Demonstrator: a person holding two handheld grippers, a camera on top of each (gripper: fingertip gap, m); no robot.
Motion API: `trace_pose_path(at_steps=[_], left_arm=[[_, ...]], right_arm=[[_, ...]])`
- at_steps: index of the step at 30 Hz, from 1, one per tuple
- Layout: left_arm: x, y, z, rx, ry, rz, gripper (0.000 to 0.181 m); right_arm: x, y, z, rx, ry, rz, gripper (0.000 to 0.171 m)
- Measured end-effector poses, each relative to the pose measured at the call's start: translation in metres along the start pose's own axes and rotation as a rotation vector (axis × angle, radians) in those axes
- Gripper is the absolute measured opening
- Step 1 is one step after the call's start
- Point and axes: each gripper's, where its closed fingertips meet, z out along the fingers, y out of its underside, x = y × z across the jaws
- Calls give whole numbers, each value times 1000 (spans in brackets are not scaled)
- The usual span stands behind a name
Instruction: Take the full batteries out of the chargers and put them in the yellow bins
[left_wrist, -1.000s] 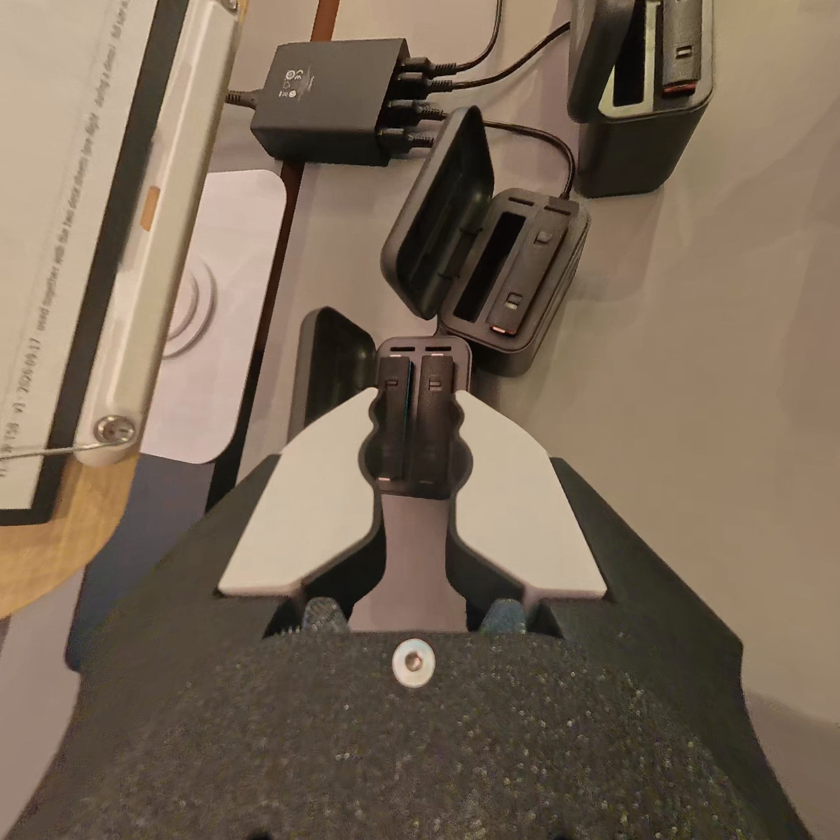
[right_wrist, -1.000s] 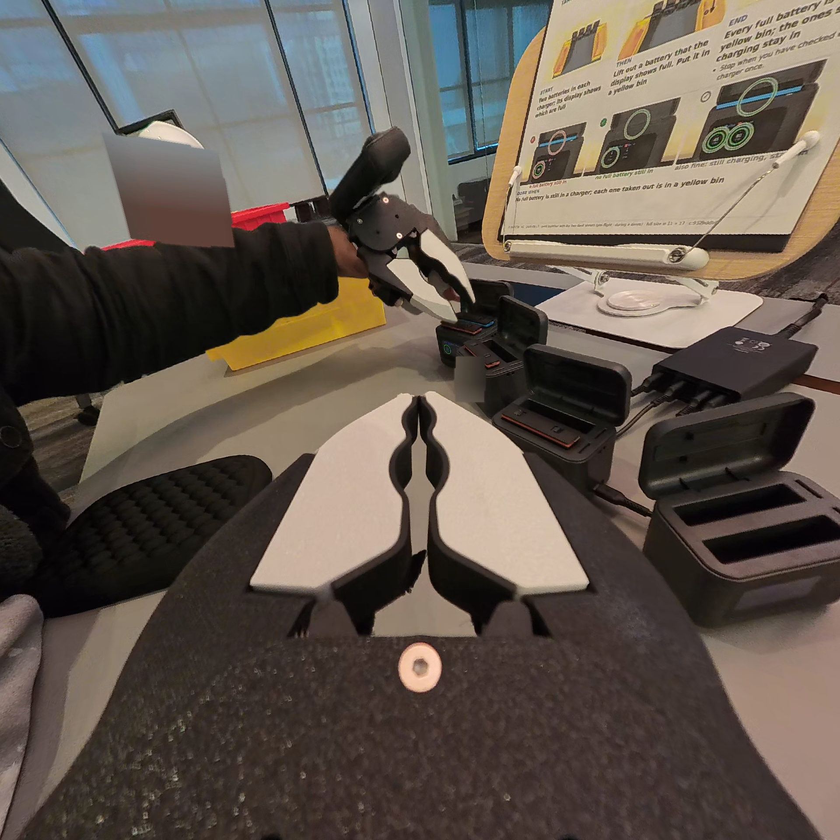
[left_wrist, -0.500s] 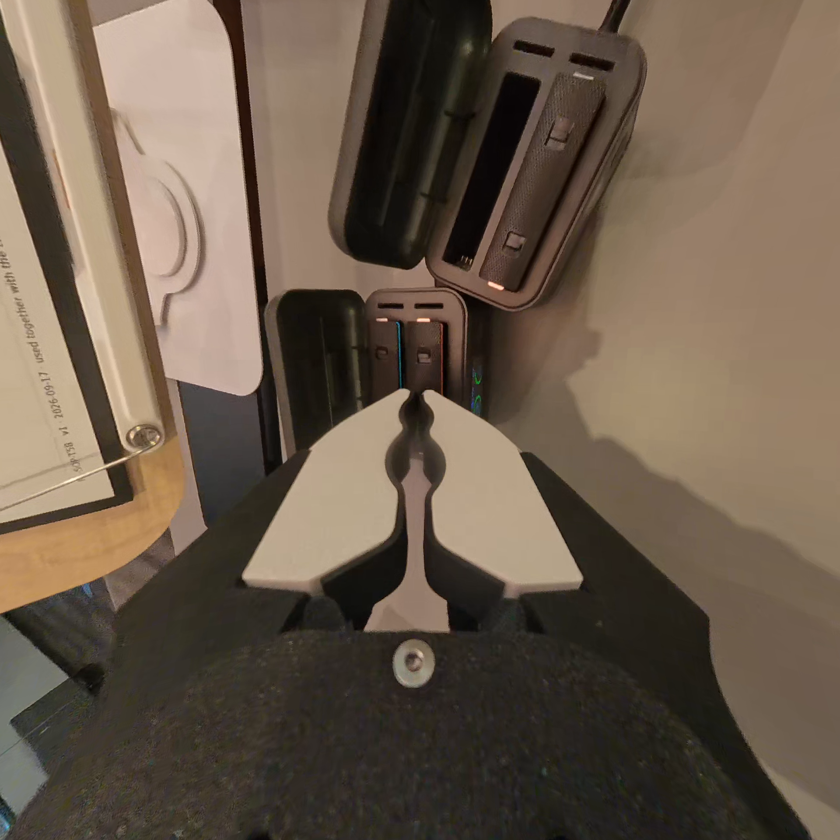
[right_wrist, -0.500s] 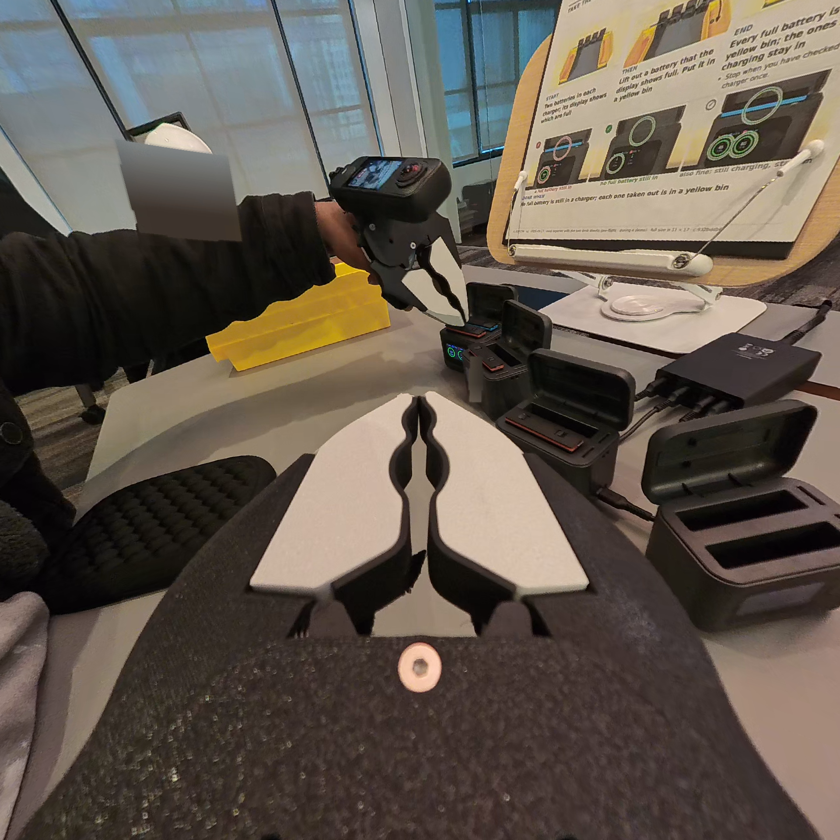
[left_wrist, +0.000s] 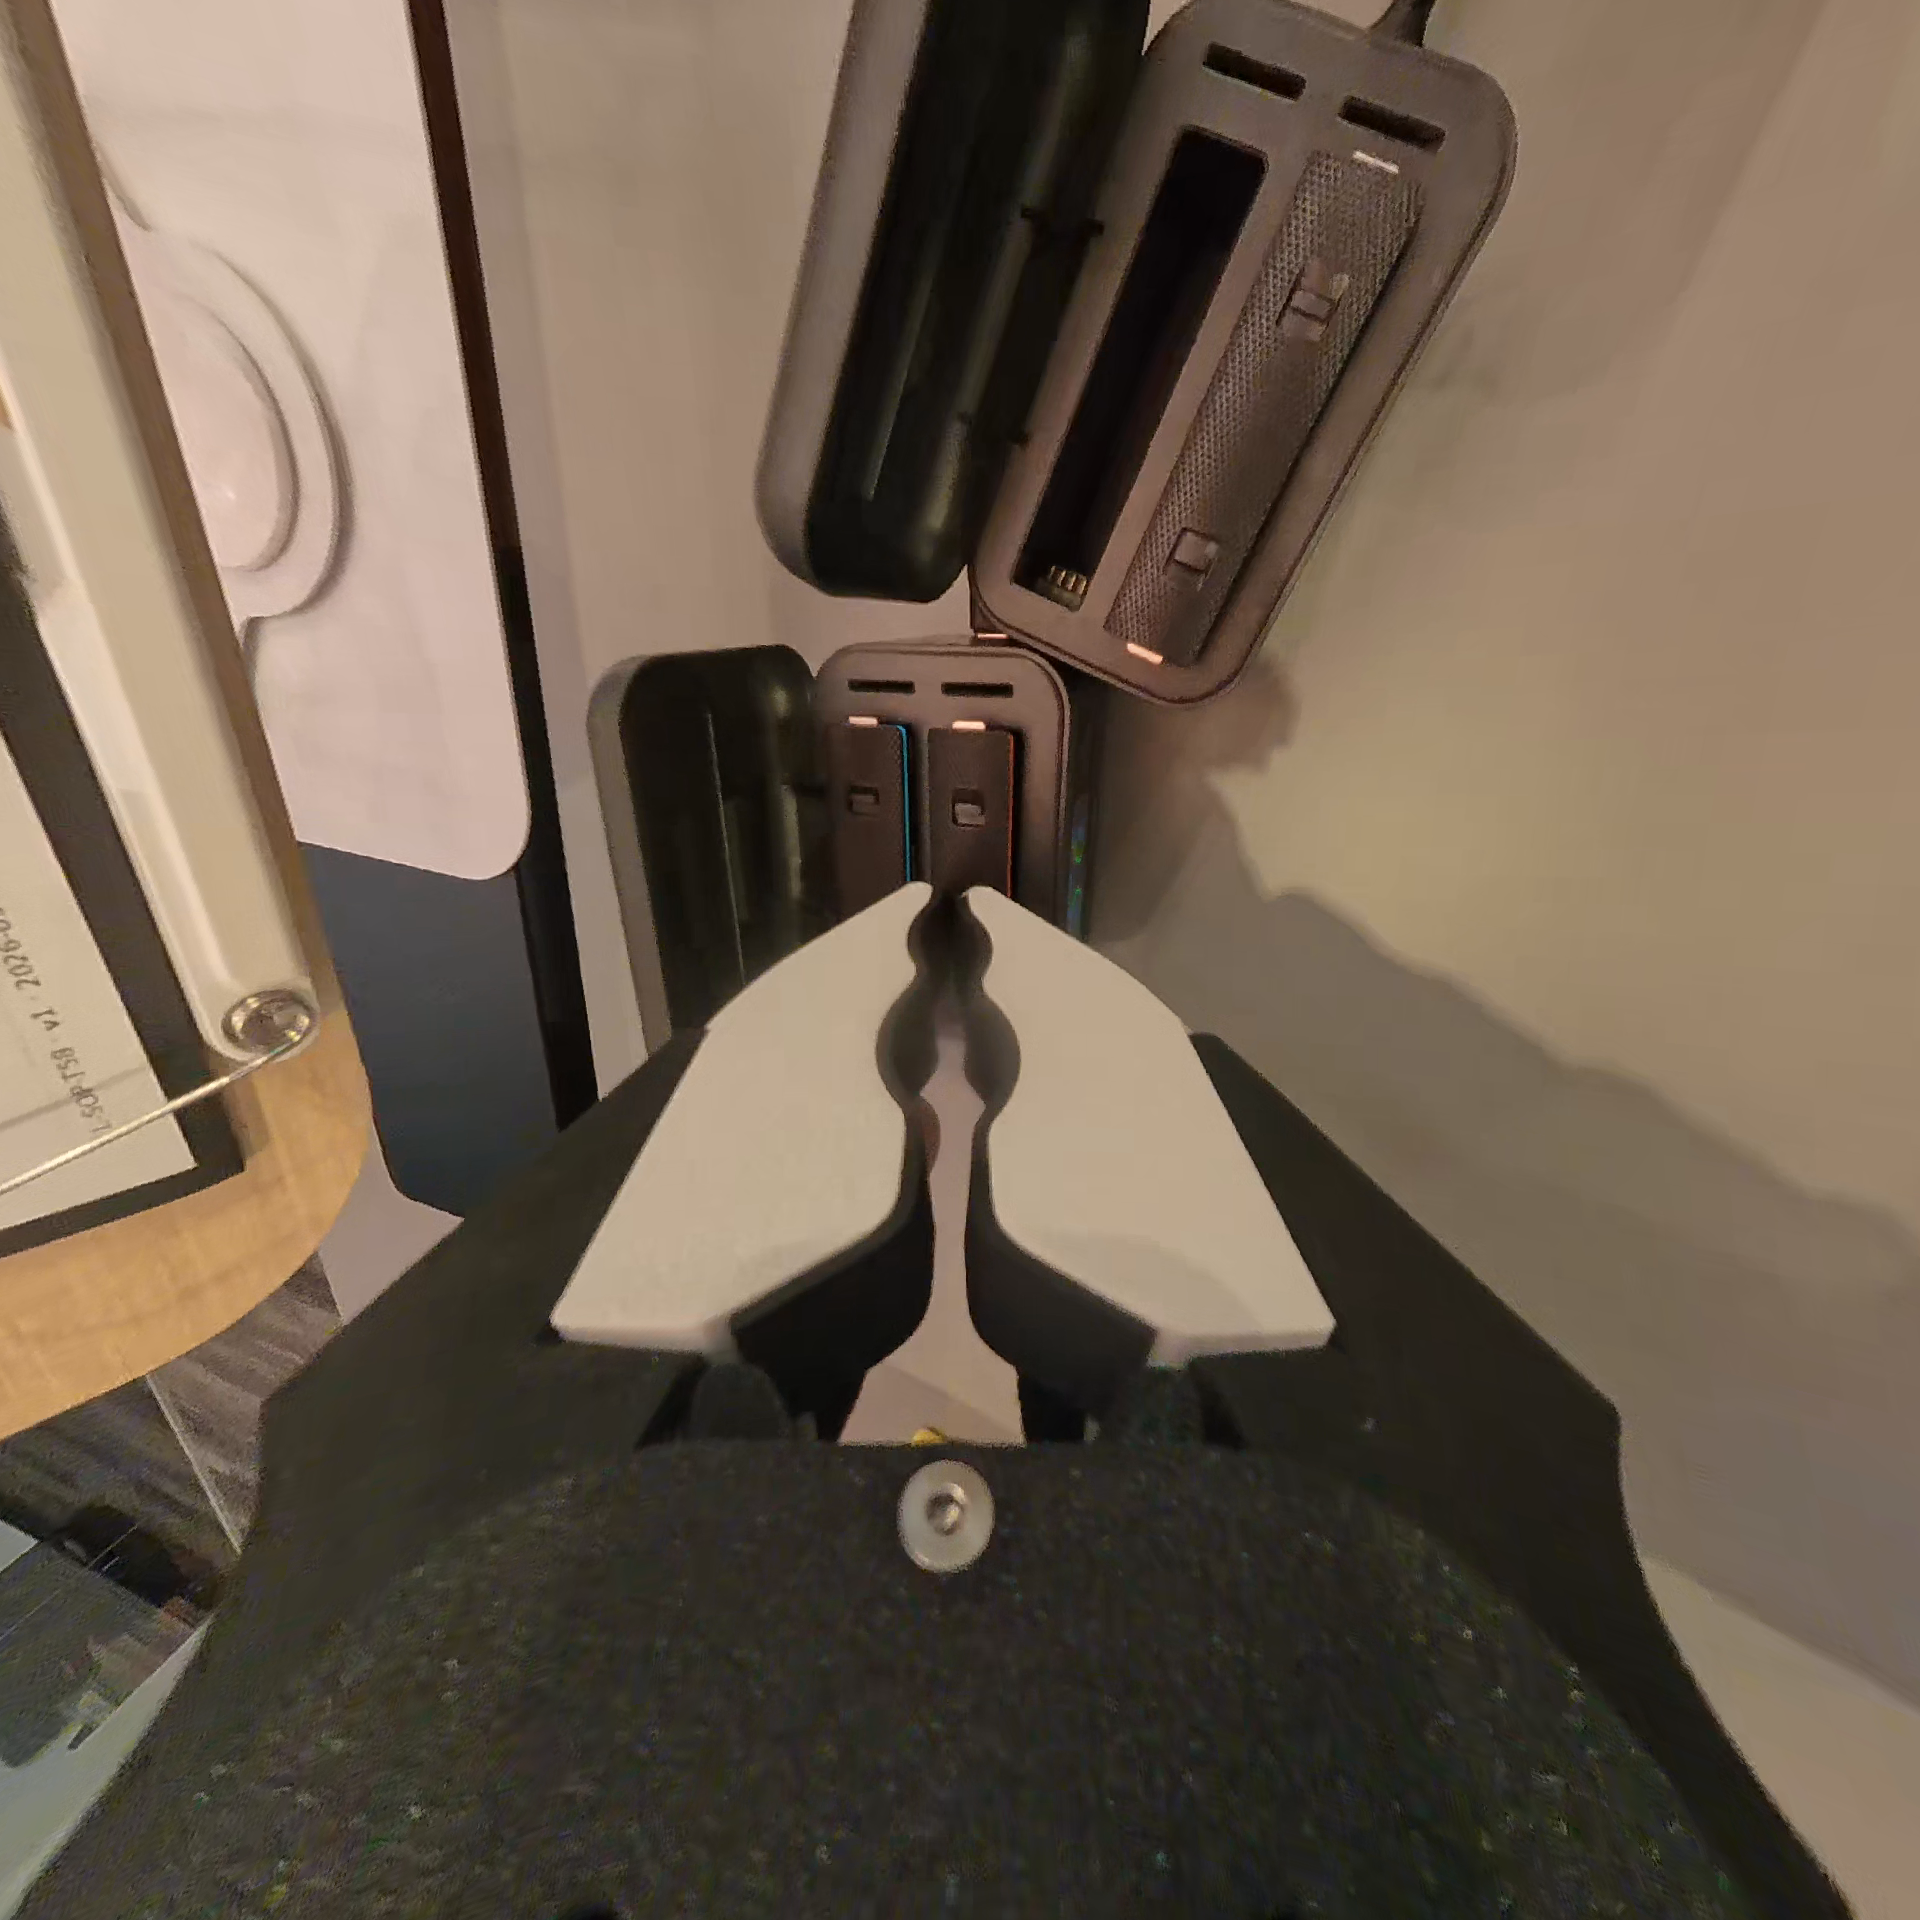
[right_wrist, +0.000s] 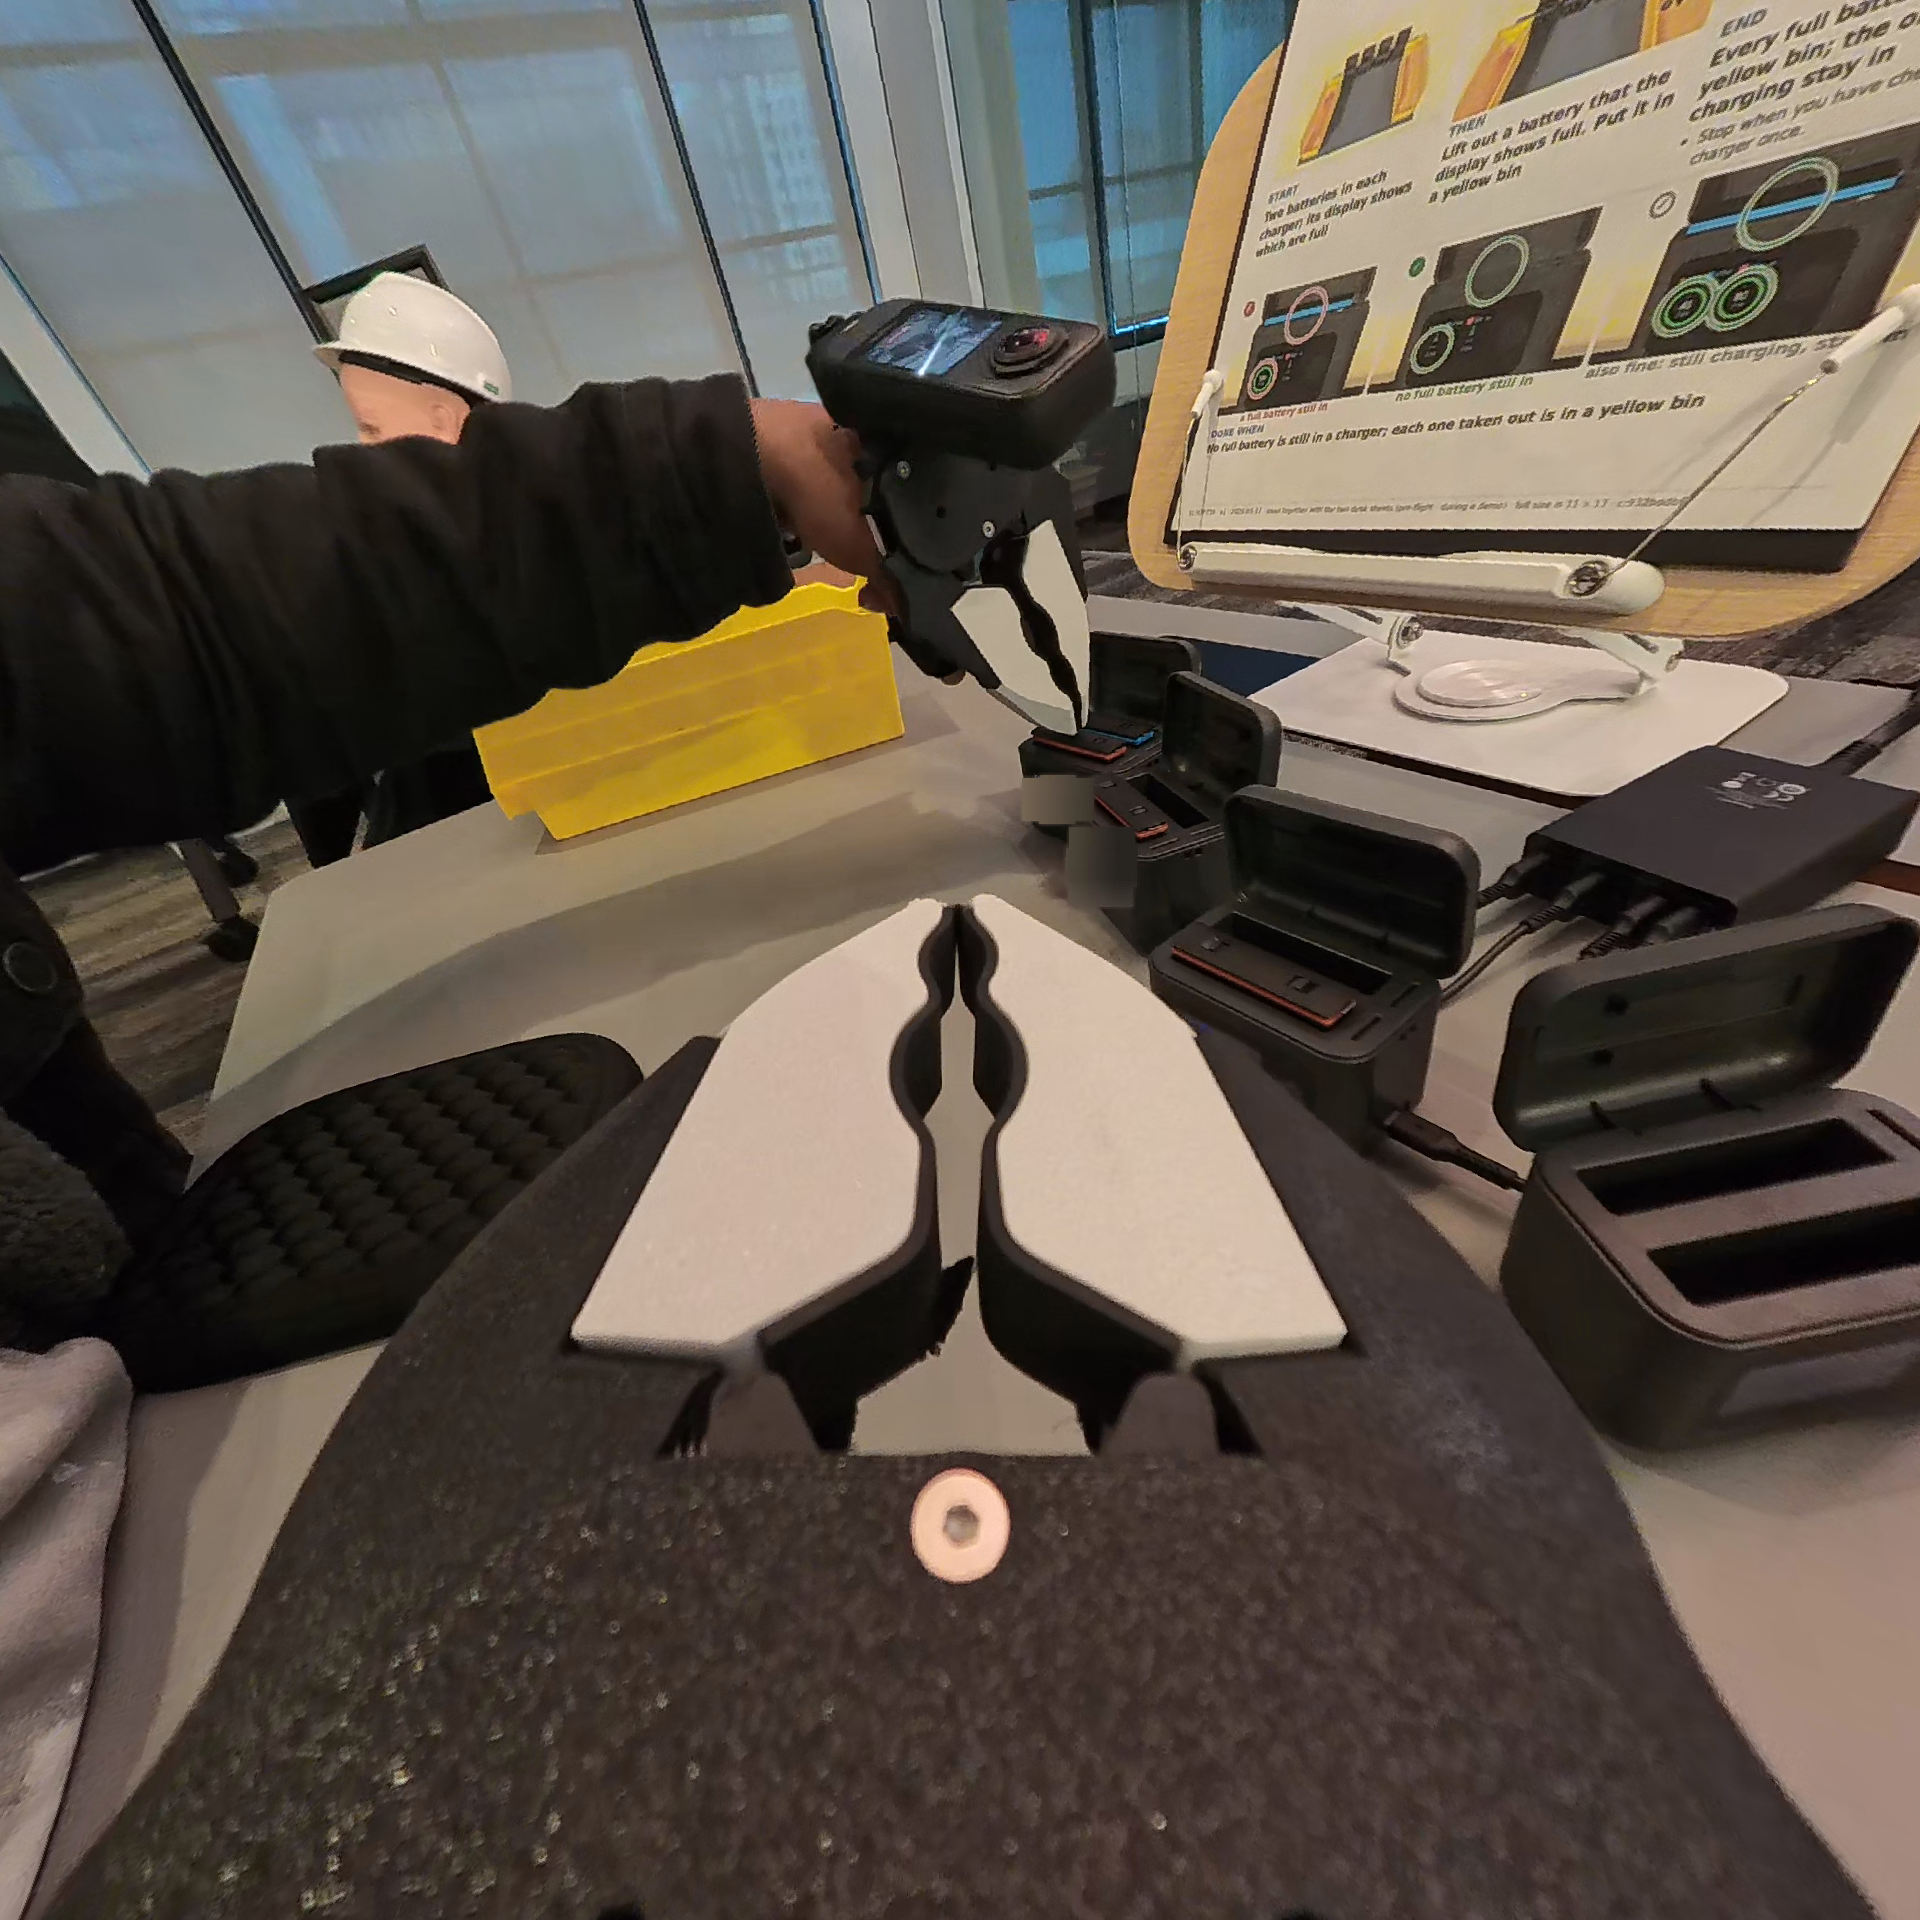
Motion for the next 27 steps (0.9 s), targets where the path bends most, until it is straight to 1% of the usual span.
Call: trace_pose_path(at_steps=[5,8,13,18,21,27], left_arm=[[1,0,0,-63,11,31,0],[1,0,0,-69,17,23,0],[1,0,0,-17,50,-30,0],[-1,-2,-4,36,23,-10,0],[-6,-5,-13,88,3,-50,0],[-6,6,-5,48,-18,-41,0]], right_arm=[[0,0,0,0,-2,2,0],[-1,-2,0,5,-3,-2,0],[-4,-6,-2,15,-3,-17,0],[-3,-8,-4,23,3,-19,0],[-3,-7,-4,22,-1,-16,0],[-3,-8,-4,22,-2,-18,0]])
